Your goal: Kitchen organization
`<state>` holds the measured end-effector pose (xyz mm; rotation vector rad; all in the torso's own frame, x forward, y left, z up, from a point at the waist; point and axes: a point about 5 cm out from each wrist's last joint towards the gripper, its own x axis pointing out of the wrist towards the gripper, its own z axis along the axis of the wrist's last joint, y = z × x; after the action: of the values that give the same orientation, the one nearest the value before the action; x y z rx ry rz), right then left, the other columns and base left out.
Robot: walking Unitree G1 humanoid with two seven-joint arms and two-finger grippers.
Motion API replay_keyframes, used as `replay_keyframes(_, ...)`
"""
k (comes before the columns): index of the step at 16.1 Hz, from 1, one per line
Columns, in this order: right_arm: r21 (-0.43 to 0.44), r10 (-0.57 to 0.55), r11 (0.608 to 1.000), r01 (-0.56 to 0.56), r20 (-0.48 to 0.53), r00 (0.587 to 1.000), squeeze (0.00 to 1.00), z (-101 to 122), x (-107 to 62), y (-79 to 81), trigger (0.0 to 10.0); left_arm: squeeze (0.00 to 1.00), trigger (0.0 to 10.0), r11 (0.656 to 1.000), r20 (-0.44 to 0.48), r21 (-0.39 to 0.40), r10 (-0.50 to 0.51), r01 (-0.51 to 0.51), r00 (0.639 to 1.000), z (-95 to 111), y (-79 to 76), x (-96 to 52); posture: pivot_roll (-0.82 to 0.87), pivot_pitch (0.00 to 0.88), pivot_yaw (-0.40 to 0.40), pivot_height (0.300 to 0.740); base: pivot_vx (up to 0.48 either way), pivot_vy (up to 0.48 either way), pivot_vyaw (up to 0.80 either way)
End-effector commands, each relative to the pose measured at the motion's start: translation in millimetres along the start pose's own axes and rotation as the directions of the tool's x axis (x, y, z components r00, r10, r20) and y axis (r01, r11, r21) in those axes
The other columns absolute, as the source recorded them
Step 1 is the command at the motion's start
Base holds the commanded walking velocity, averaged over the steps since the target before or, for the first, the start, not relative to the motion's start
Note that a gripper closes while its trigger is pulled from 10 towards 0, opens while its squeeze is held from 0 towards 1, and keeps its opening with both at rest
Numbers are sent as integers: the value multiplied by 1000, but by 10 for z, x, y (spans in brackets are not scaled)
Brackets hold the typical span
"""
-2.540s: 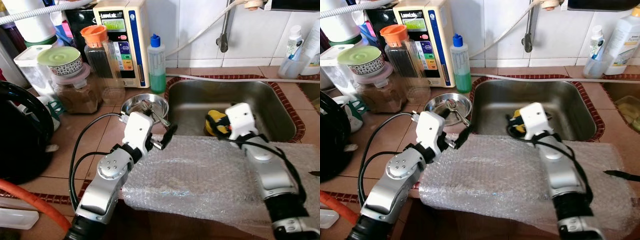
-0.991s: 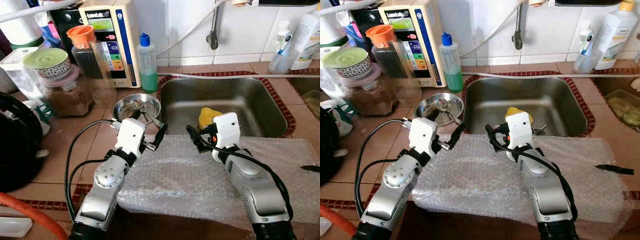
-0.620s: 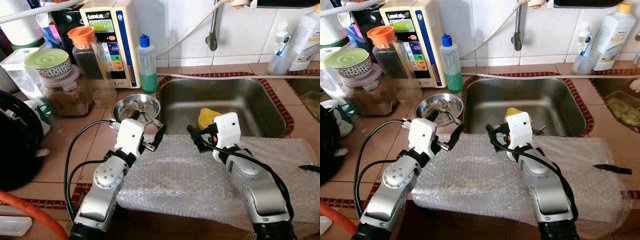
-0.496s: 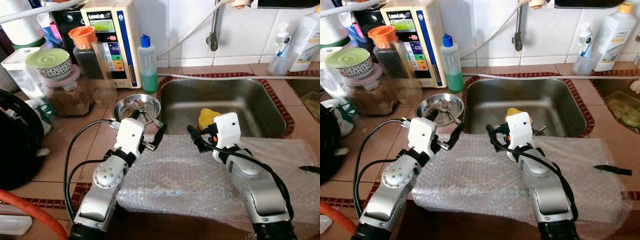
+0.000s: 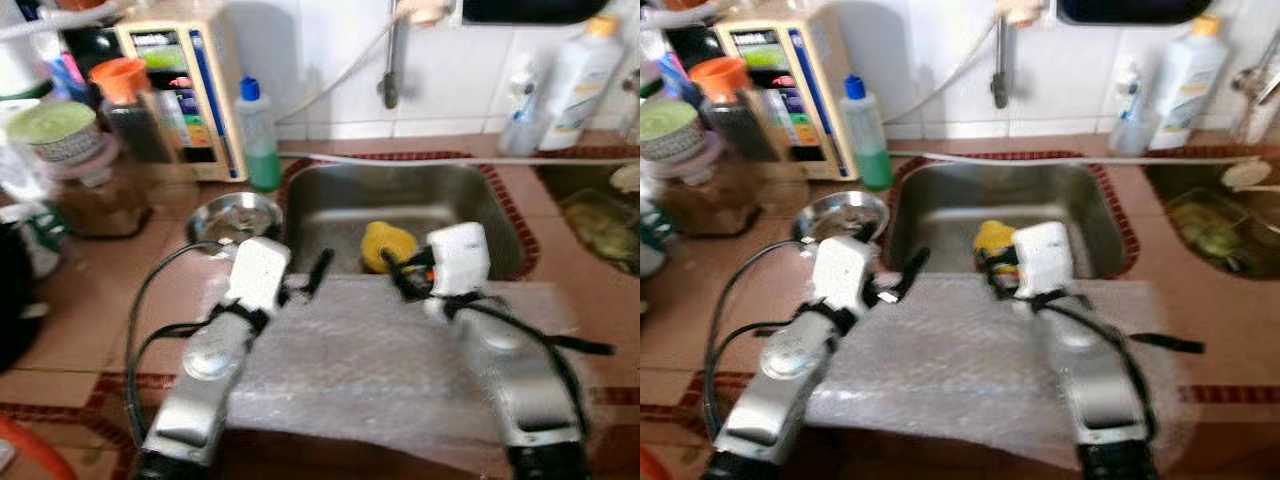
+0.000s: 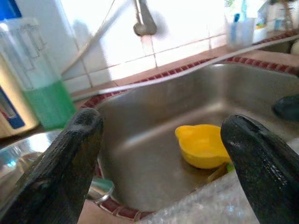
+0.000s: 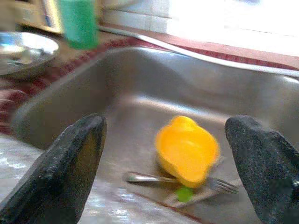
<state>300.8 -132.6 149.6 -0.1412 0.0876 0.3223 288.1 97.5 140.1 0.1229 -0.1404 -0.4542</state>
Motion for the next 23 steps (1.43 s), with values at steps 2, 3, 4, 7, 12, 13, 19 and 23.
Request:
replay_keyframes(2,-15,-12,1000,13,14,1000,0,45,-10,-32,10000,0,10000,1000,7,-4,-2,2,1000,19,-13,12,-297,37,107,740,0,-141,0)
replay_keyframes(3,-16,-13,1000,13,14,1000,0,45,-10,-33,10000,0,10000,1000,8,-5,2,-2,1000,20,-8,12,-297,37,107,740,0,0,0)
replay_keyframes(4,-17,-13,1000,14,14,1000,0,47,-9,-34,10000,0,10000,1000,11,-5,7,-7,1000,22,-2,13,-297,37,107,740,0,0,0)
replay_keyframes(7,-20,-14,1000,14,16,1000,0,48,-3,-32,10000,0,10000,999,0,11,47,-47,999,-2,47,10,-296,33,106,740,0,0,0)
replay_keyframes(12,-22,-20,1000,20,21,1000,0,55,5,-42,10000,0,10000,993,-26,4,116,-116,993,-57,157,35,-296,30,106,740,0,0,0)
replay_keyframes(13,-22,-20,1000,21,22,1000,0,53,6,-41,10000,0,10000,989,-40,9,147,-146,988,-74,194,43,-296,30,107,740,0,0,0)
replay_keyframes(19,-27,24,999,-24,10,1000,0,24,31,27,10000,0,10000,941,-92,-71,323,-330,942,-193,355,-6,-267,38,66,740,0,0,0)
replay_keyframes(23,-46,57,997,-57,12,998,0,57,70,48,10000,0,10000,931,-96,-88,346,-355,933,-222,330,-33,-257,41,40,740,0,0,0)
